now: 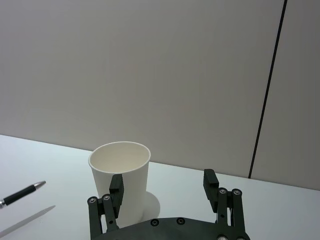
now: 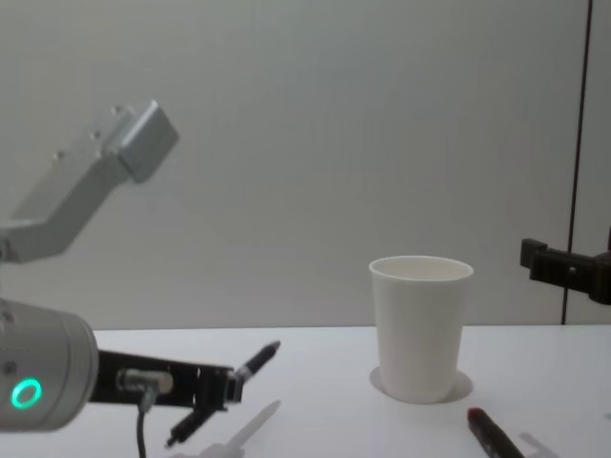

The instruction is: Place the pen into the pen holder.

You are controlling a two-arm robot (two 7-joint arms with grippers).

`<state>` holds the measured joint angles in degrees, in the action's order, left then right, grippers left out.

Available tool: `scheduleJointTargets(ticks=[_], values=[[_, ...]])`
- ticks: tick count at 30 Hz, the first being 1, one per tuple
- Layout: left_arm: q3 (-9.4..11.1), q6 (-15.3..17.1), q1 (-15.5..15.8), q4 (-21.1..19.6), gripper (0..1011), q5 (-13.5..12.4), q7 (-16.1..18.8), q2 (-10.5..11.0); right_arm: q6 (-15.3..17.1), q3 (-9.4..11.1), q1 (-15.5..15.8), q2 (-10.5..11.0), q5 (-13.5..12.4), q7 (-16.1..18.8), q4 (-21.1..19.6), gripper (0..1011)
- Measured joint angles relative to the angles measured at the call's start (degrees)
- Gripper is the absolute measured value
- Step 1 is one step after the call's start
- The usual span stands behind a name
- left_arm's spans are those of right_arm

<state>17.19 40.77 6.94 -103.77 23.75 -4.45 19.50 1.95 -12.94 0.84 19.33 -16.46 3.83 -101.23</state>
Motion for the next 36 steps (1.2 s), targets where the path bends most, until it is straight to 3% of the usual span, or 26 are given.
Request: scheduleJointTargets(ticks=[9,20,27,36], values=[[-1.59,-3.66,-0.99,-1.92,149,2.63,-0.04,1.09,0.0,0.0,0.0,0.0,0.0,0.0,0.0,1002],[-2.76,-10.91,-2.47,-2.82,150,4.52,-2.88,2.51,0.0,0.0,0.0,0.0,0.0,0.0,0.0,1002],[-3.18,-17.77,-3.55,-2.42,149,5.47,-7.88,3.71,0.0,0.0,0.0,0.0,0.0,0.0,0.0,1002],[-3.25,-23.69,-4.08,-1.22,149,6.73,-14.67,4.59,0.0,0.0,0.0,0.0,0.0,0.0,0.0,1002]])
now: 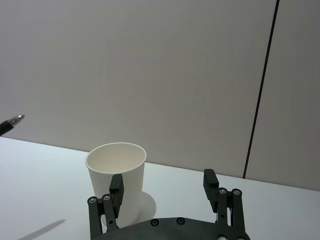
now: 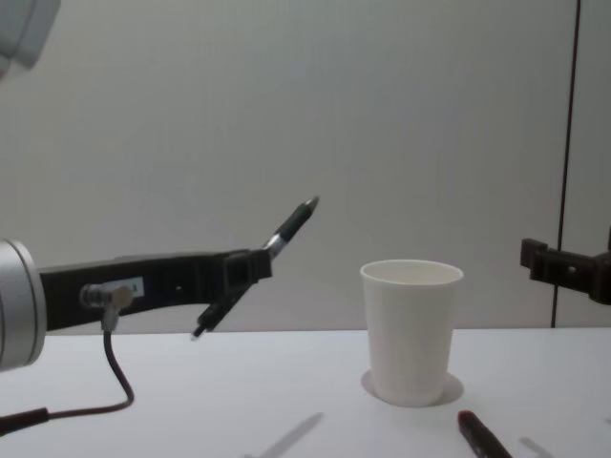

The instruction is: Place the pen into the pen holder.

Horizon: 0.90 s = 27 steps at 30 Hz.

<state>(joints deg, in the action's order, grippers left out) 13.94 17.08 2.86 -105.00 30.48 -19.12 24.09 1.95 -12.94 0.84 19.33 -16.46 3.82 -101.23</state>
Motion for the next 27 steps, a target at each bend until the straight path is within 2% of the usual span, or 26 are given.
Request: scheduleJointTargets(ticks=[7,12,14,15,20,27], values=[[0.46,-3.85,0.36,1.4,149,0.95,-6.81,0.16,0.0,0.0,0.0,0.0,0.0,0.0,0.0,1002],[0.84,-5.17,0.86,2.14,150,1.23,-9.98,-0.05,0.0,0.0,0.0,0.0,0.0,0.0,0.0,1002],[1.2,-6.11,1.35,2.76,150,1.49,-12.63,-0.32,0.0,0.0,0.0,0.0,0.0,0.0,0.0,1002],[1.2,-6.11,1.35,2.76,149,1.49,-12.63,-0.32,0.0,0.0,0.0,0.0,0.0,0.0,0.0,1002],[1.92,-7.81,2.27,3.9,150,2.03,-17.32,-0.91,0.0,0.0,0.0,0.0,0.0,0.0,0.0,1002],[2.64,-9.26,3.27,4.98,150,2.6,-21.23,-1.62,0.0,0.0,0.0,0.0,0.0,0.0,0.0,1002]])
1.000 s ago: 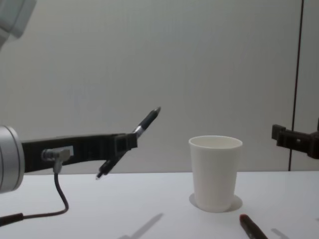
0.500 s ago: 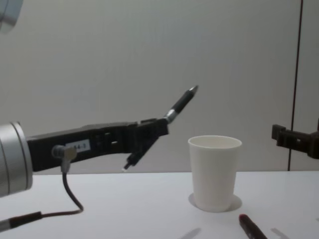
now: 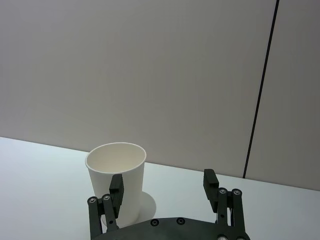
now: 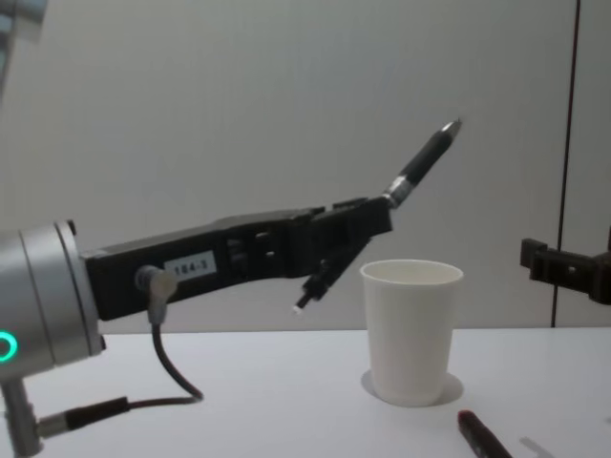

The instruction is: Place the pen into the pen holder.

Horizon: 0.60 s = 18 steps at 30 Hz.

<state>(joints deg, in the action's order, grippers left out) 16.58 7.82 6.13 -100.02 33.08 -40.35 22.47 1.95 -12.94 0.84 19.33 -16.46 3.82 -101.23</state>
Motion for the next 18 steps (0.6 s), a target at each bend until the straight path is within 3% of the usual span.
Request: scheduleJointTargets(ticks=[11,18], values=[[0.8,-1.28,0.94,0.99,150,0.44,-3.14,-0.6,-0.03,0.02,0.0,-0.01,-0.01,0.11,-0.03,1002],[1.05,-1.73,1.25,1.3,150,0.57,-4.2,-0.8,-0.39,0.31,0.23,0.24,-1.71,1.6,-0.67,1002]])
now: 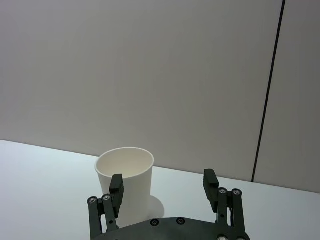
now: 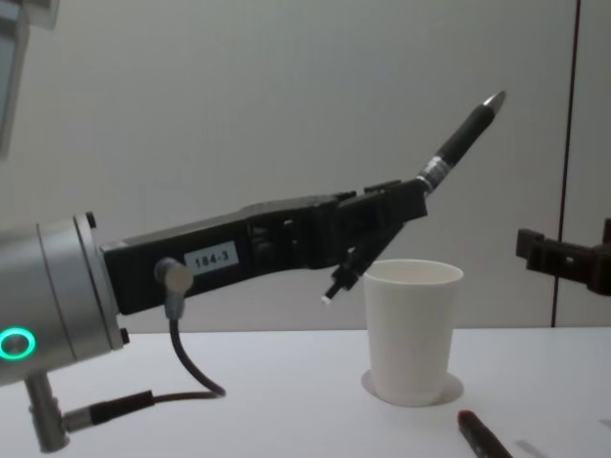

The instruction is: Place the pen into the pen holder.

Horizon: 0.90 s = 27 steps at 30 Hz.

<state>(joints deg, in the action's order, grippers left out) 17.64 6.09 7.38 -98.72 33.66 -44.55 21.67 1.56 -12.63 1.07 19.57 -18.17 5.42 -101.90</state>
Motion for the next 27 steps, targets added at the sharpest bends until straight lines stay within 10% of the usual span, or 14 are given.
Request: scheduleJointTargets(ticks=[27], values=[[0.28,-0.46,0.3,0.33,149,0.13,-1.1,-0.22,2.3,4.37,6.85,7.73,-22.77,13.97,-8.71,1002]])
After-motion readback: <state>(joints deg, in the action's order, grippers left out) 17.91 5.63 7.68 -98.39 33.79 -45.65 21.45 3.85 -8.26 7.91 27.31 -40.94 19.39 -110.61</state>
